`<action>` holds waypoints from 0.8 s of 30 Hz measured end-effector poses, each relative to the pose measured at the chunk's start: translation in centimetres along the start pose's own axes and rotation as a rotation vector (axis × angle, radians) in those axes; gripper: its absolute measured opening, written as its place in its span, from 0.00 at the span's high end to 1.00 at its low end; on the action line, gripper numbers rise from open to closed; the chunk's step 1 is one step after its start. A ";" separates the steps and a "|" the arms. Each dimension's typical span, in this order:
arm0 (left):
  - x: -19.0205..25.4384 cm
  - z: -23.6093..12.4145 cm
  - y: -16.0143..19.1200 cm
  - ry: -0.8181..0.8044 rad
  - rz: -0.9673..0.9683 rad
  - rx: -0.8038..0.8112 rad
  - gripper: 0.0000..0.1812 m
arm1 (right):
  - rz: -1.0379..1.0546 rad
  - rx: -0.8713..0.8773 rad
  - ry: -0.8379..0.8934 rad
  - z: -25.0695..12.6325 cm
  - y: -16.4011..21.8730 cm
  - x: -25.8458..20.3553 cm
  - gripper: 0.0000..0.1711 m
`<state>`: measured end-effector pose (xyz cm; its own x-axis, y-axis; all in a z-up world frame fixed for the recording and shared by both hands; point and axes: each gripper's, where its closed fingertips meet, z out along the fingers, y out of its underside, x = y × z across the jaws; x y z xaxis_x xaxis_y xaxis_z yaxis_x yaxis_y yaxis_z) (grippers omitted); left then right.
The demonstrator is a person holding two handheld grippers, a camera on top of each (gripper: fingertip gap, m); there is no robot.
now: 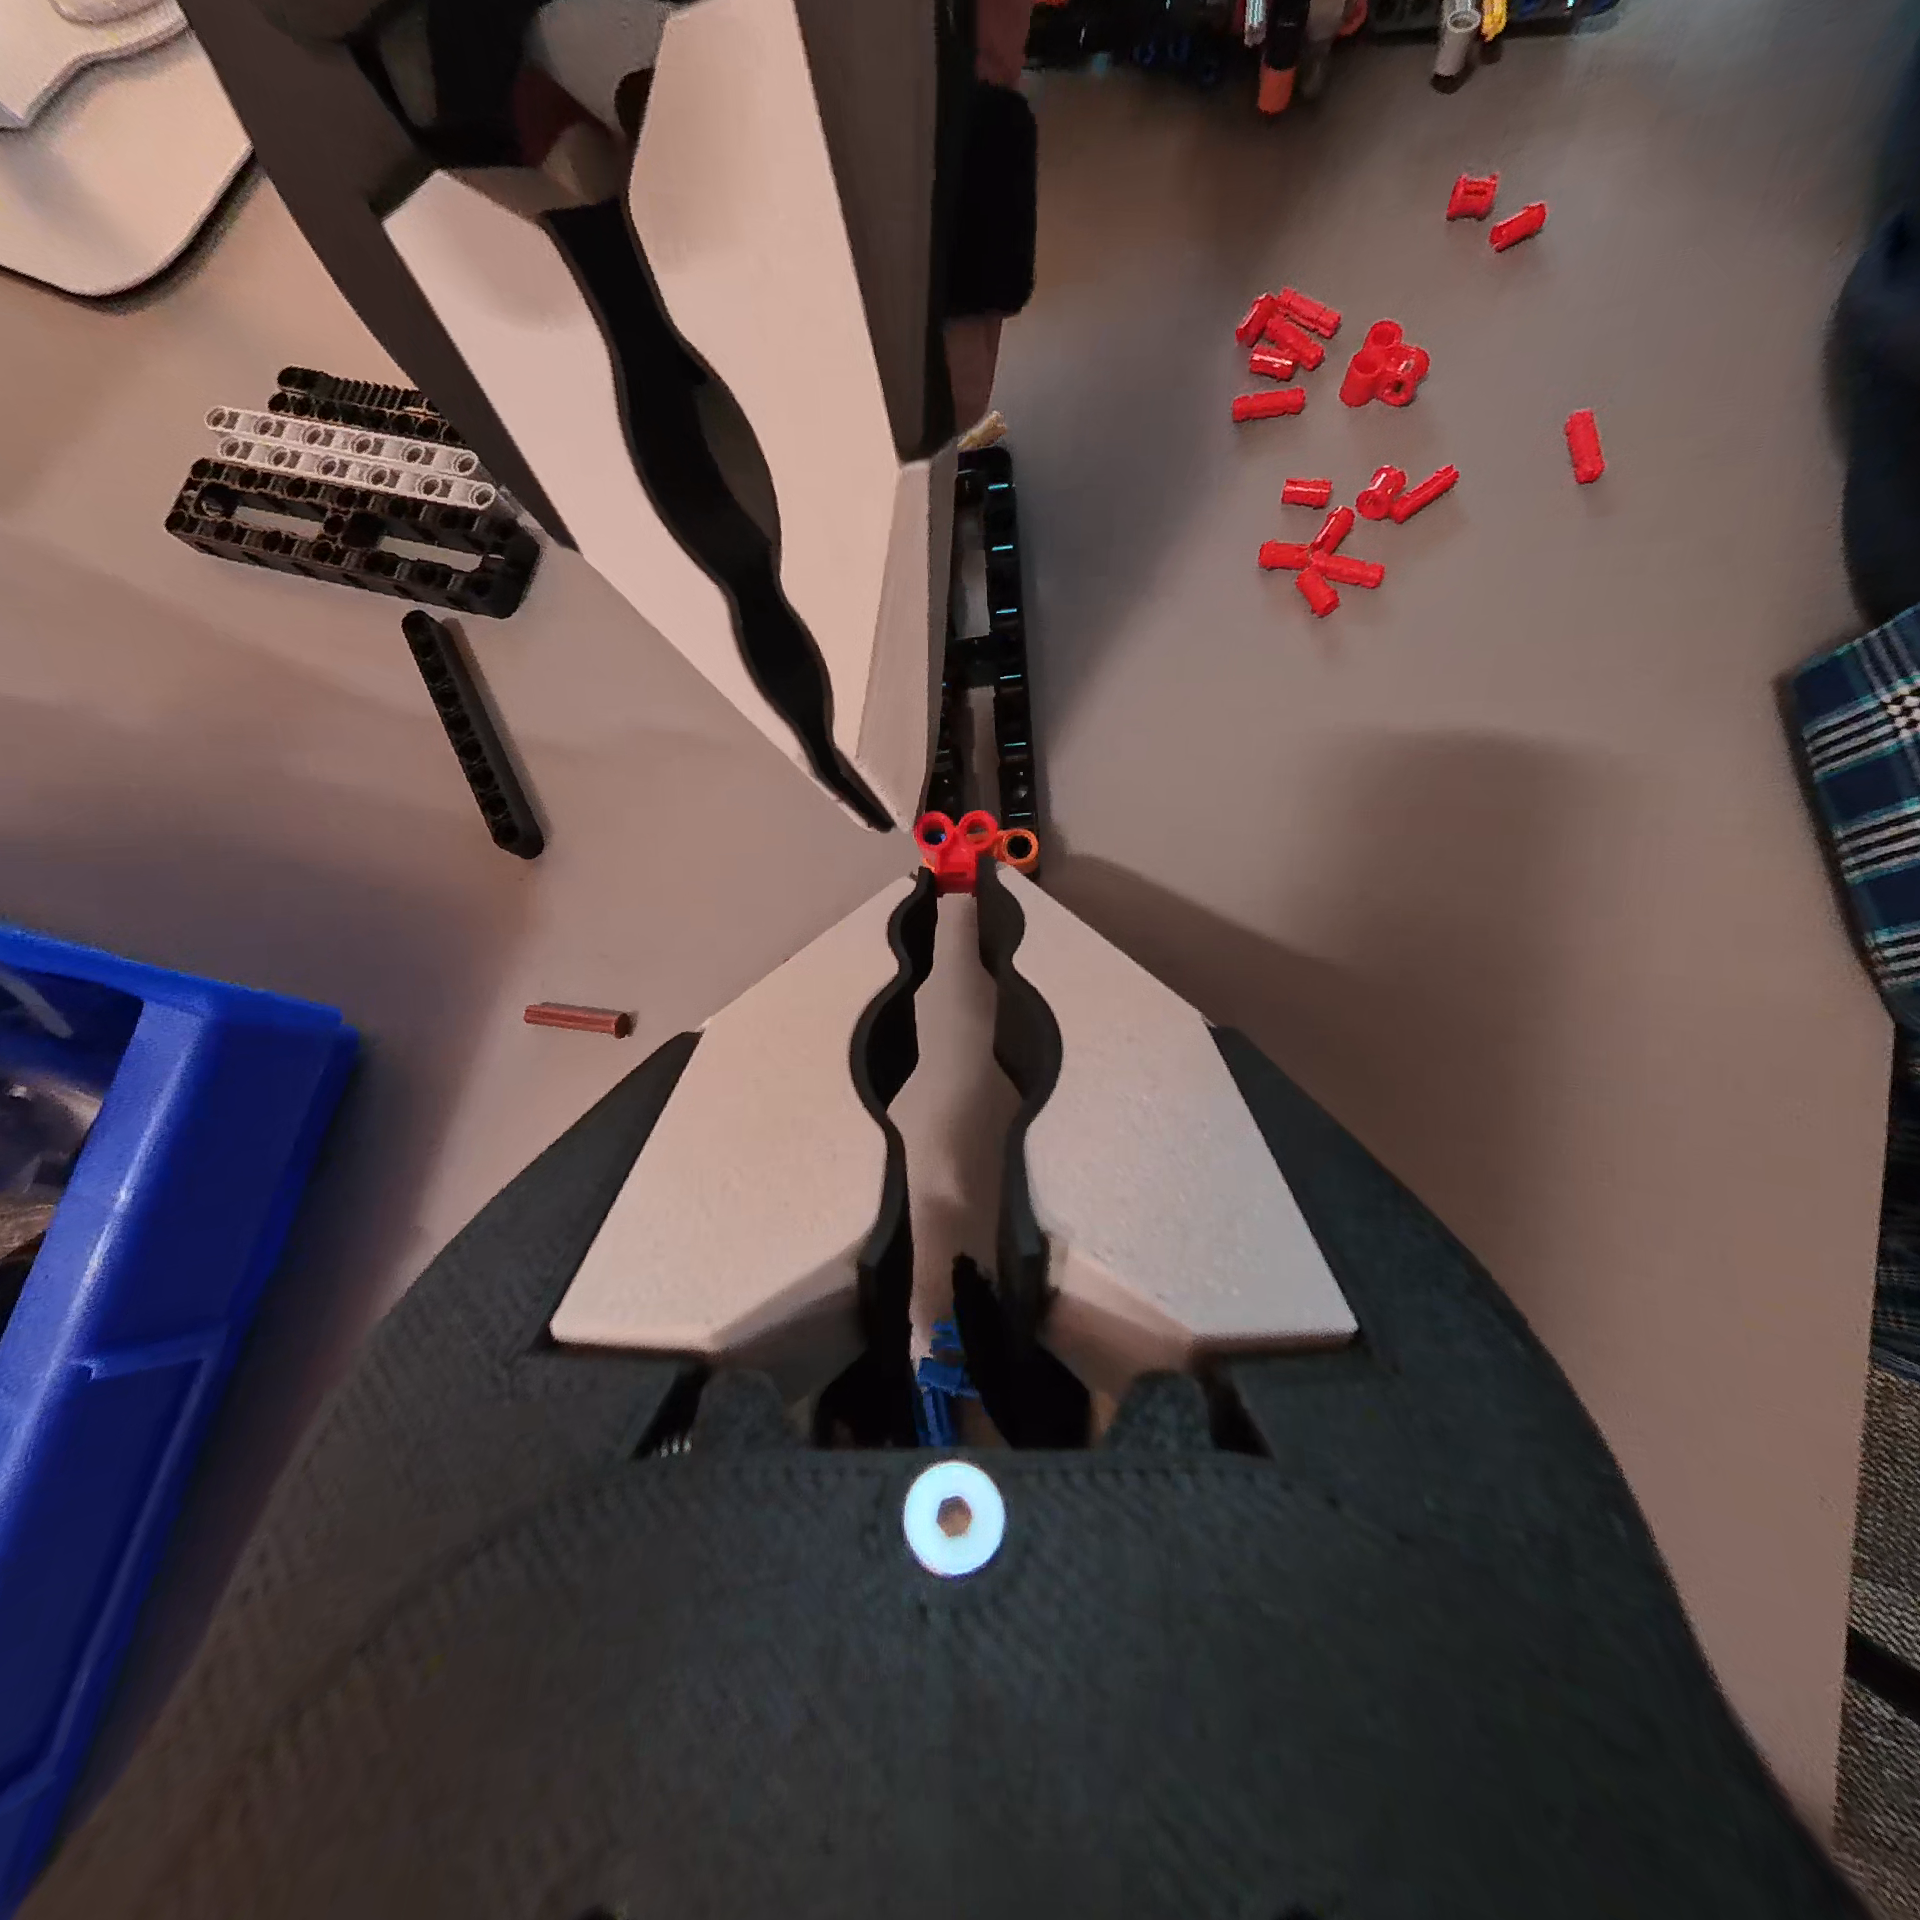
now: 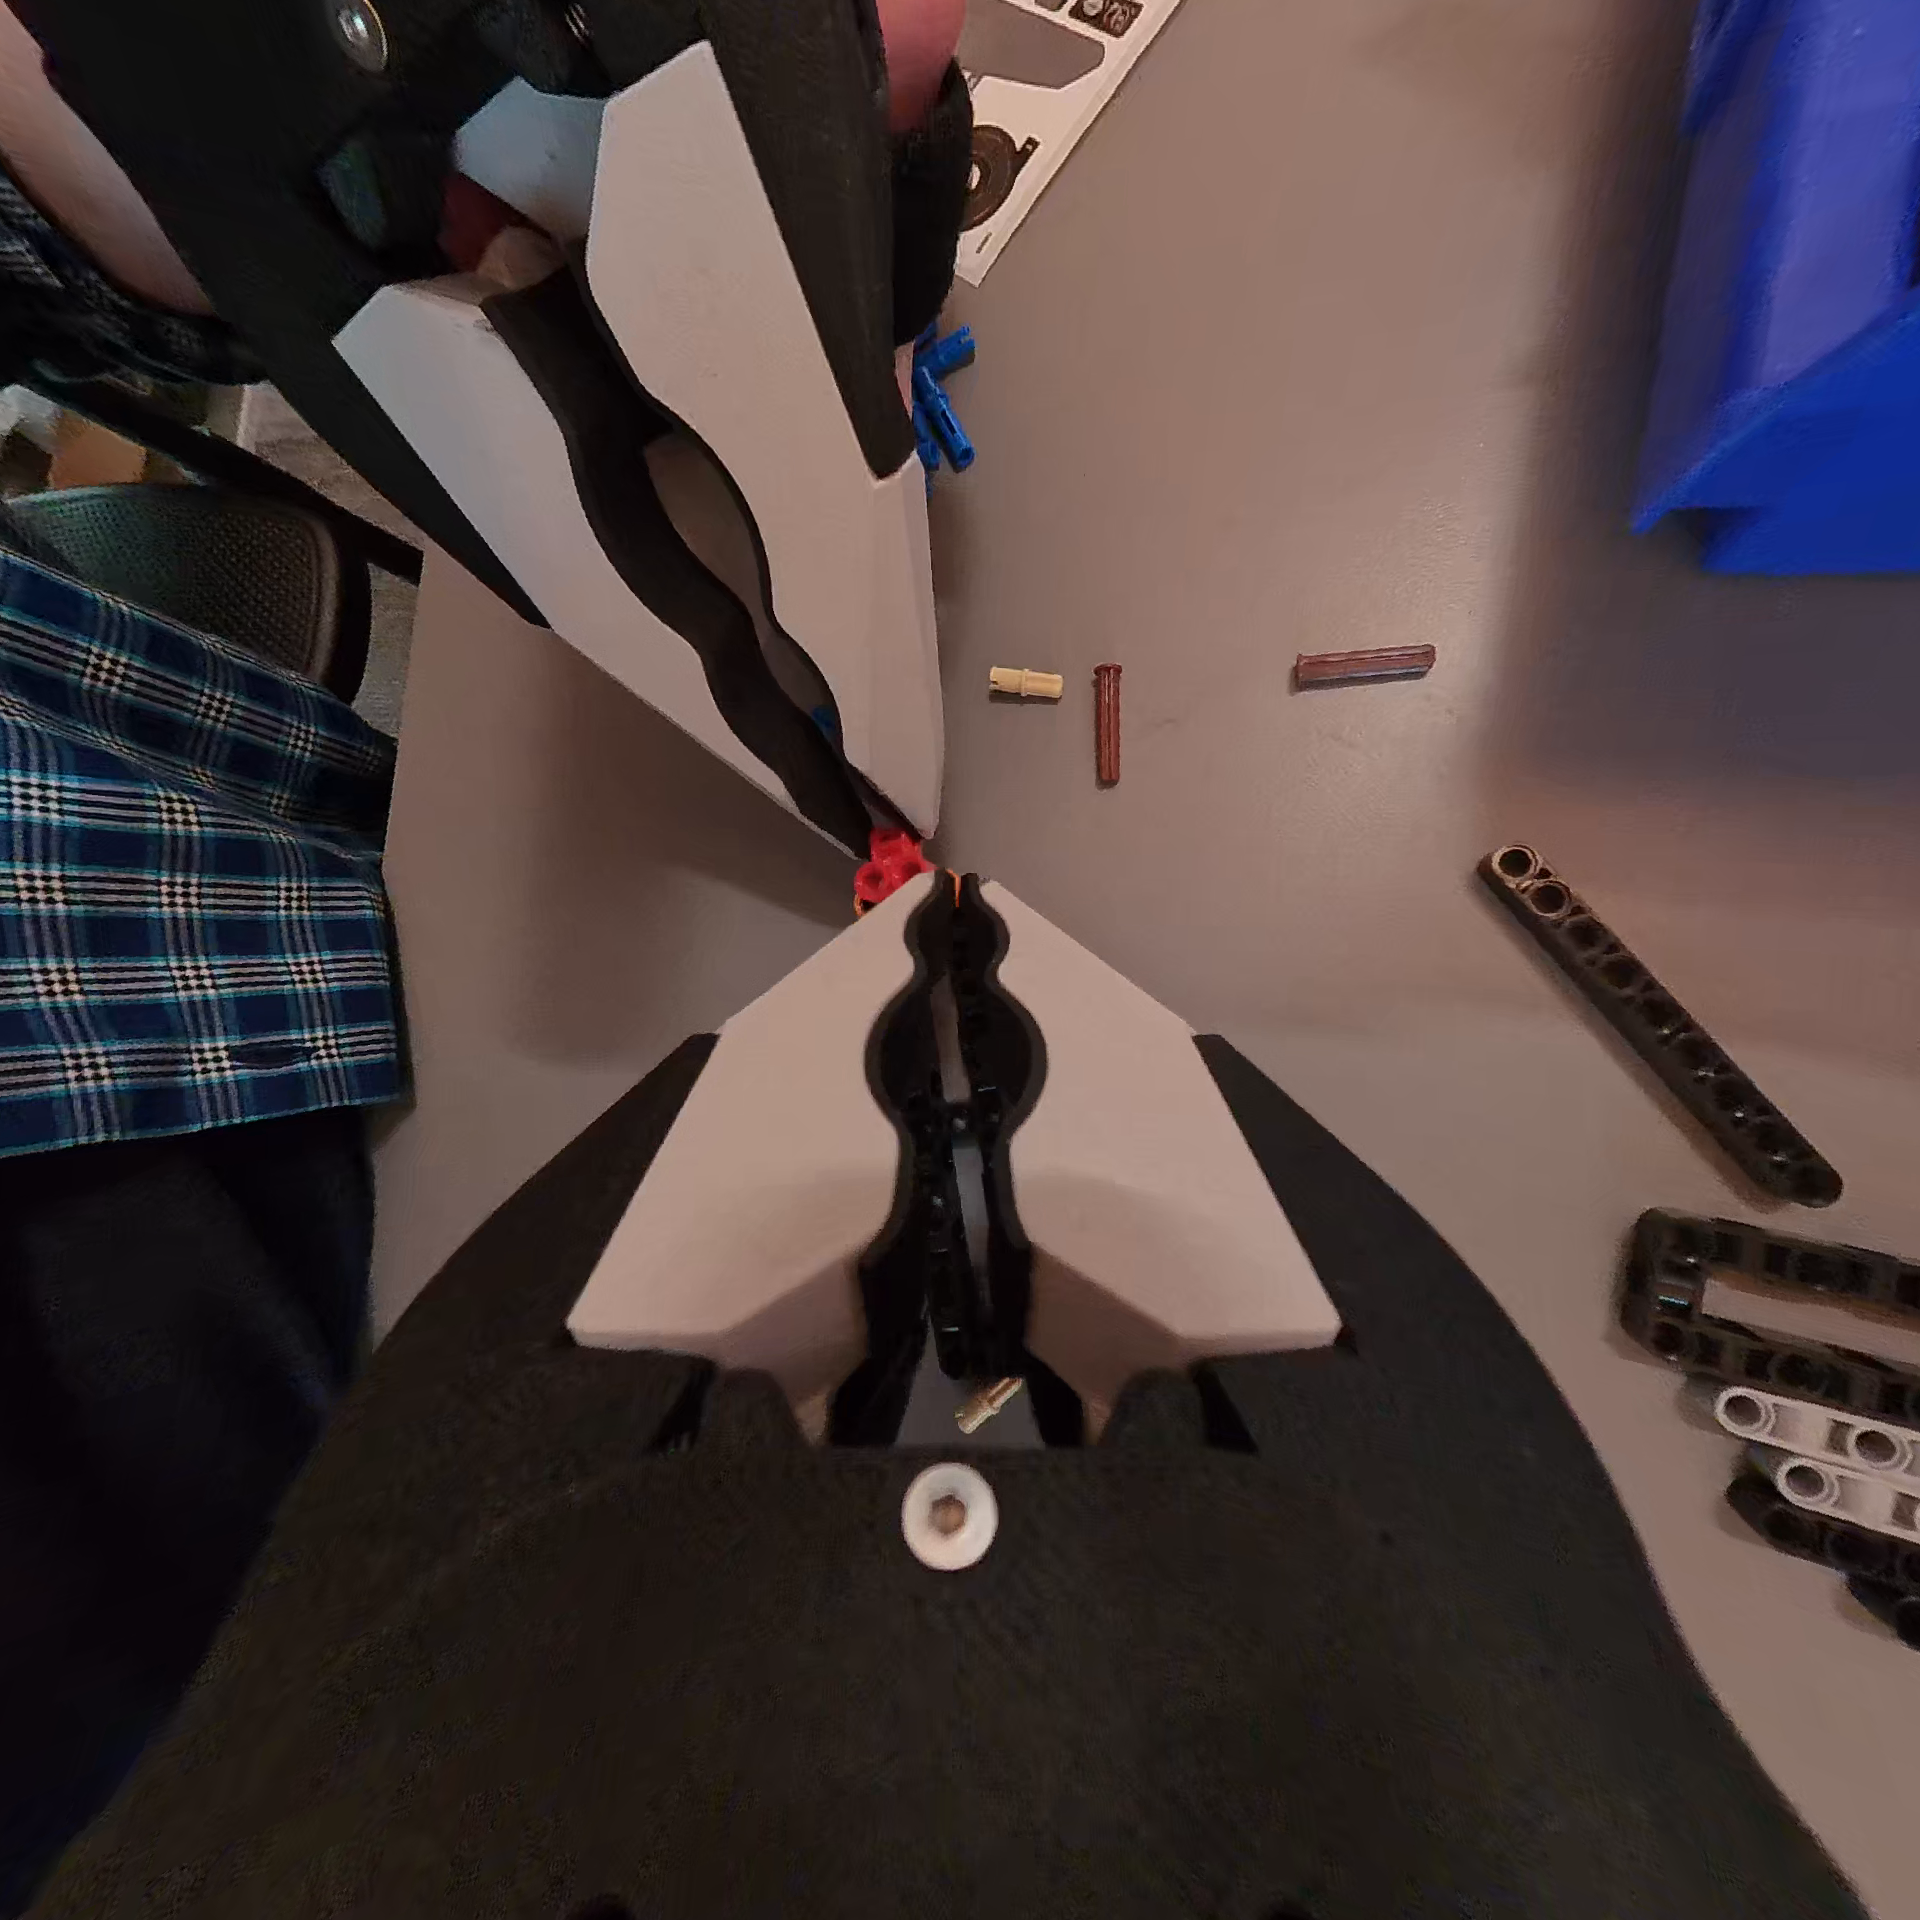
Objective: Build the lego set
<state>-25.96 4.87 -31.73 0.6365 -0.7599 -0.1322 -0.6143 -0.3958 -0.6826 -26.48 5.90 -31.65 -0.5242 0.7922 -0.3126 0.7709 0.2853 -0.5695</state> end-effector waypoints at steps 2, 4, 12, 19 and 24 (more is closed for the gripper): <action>0.0 0.0 0.0 0.002 -0.001 -0.009 0.97 | -0.003 -0.006 0.006 0.2 0.1 0.0 1.00; 0.0 0.0 0.0 0.005 -0.006 -0.017 0.97 | -0.006 0.003 0.009 0.0 -0.1 0.0 1.00; -0.1 0.0 -0.1 0.006 0.000 -0.048 0.97 | 0.010 -0.006 -0.022 0.0 -0.3 -0.4 1.00; 0.0 0.1 0.0 0.014 -0.002 -0.062 0.97 | 0.037 -0.002 -0.061 0.1 -0.3 -0.6 1.00; 0.0 0.1 0.0 0.024 -0.002 -0.092 0.97 | 0.053 0.021 -0.095 0.1 -0.2 -0.5 1.00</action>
<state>-25.92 4.93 -31.77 0.6269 -0.7708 -0.1135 -0.6544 -0.4420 -0.6135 -26.37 5.38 -31.40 -0.5154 0.7509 -0.4130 0.7912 0.2317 -0.5660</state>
